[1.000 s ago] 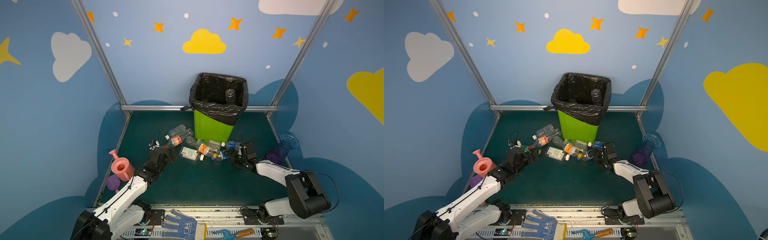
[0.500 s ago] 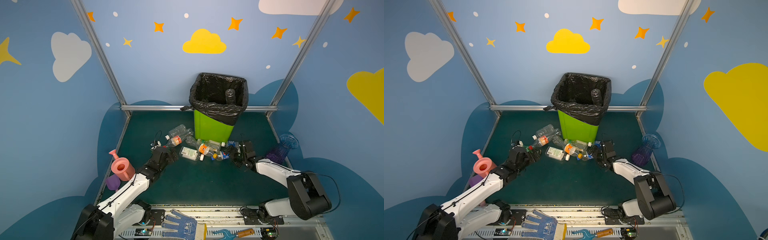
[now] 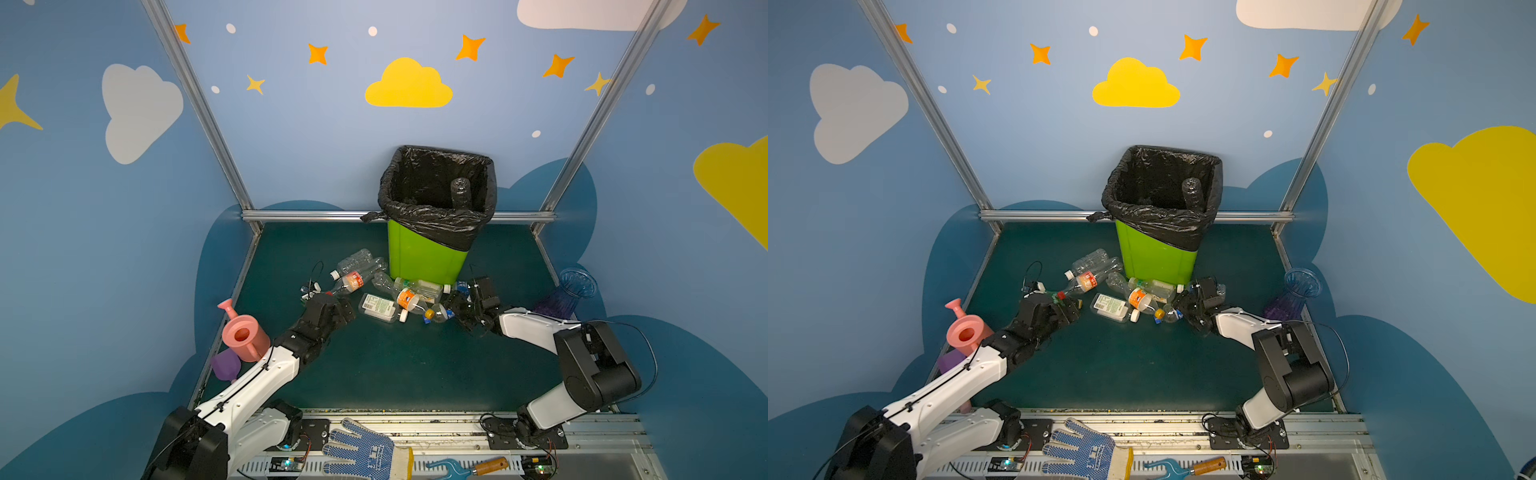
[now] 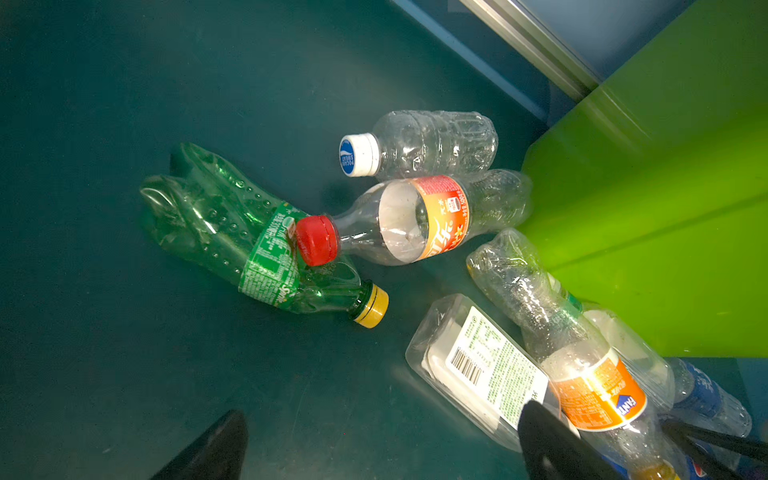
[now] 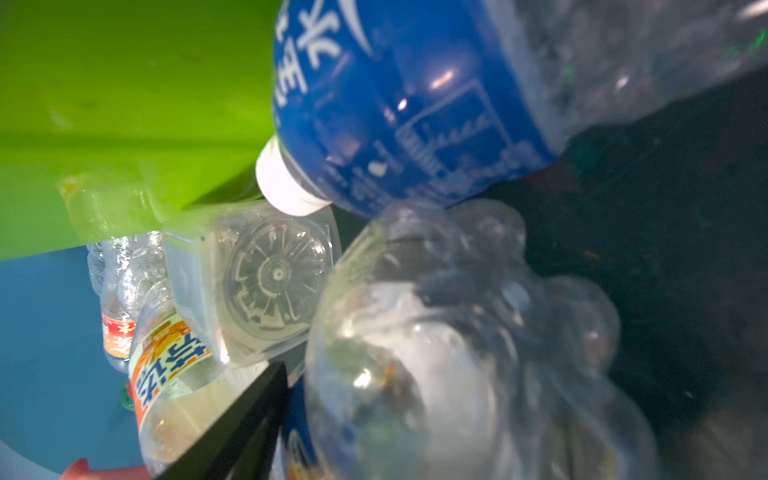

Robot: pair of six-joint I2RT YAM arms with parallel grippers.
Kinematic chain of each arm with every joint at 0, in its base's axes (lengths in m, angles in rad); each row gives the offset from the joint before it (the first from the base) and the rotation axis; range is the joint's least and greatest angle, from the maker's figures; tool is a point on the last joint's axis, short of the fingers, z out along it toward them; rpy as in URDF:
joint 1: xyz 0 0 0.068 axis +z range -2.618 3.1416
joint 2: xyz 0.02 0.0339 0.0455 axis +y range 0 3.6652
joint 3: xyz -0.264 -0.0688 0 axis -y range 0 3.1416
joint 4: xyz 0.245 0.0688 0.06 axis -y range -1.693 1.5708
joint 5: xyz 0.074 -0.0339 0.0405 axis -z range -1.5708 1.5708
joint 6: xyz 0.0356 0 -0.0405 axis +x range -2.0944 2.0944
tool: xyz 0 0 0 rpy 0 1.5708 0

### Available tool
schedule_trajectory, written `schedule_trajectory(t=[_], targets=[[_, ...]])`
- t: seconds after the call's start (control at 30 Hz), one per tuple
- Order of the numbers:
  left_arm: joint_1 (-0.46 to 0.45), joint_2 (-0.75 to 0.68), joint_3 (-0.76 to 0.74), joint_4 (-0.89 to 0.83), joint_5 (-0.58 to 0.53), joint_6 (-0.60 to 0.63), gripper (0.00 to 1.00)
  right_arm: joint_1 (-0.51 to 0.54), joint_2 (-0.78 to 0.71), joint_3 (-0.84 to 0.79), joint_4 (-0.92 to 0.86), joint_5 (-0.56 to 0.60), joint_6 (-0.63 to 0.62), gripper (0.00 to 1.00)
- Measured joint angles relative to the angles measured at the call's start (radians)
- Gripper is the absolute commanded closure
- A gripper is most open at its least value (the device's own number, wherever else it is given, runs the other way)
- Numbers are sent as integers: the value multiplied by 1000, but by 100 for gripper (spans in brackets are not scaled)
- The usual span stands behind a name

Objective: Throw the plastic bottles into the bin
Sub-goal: 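Lower the right gripper to the pile and grasp the blue-labelled Pepsi bottle, then lift the Pepsi bottle with the right gripper and drop it into the bin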

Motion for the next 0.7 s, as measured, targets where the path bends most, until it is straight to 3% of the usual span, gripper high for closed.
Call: schedule_trajectory(t=[0.17,0.47,0.7], targets=[[0,2,0,0,-3,0,0,2,-2,0,-23,2,-29,43],[0,4,0,0,-3,0,0,3,-95,-62,-75,-7,-67,51],[0,21,0,0,-4,-1,0,14,-223,-80,-132,-14,-114,52]])
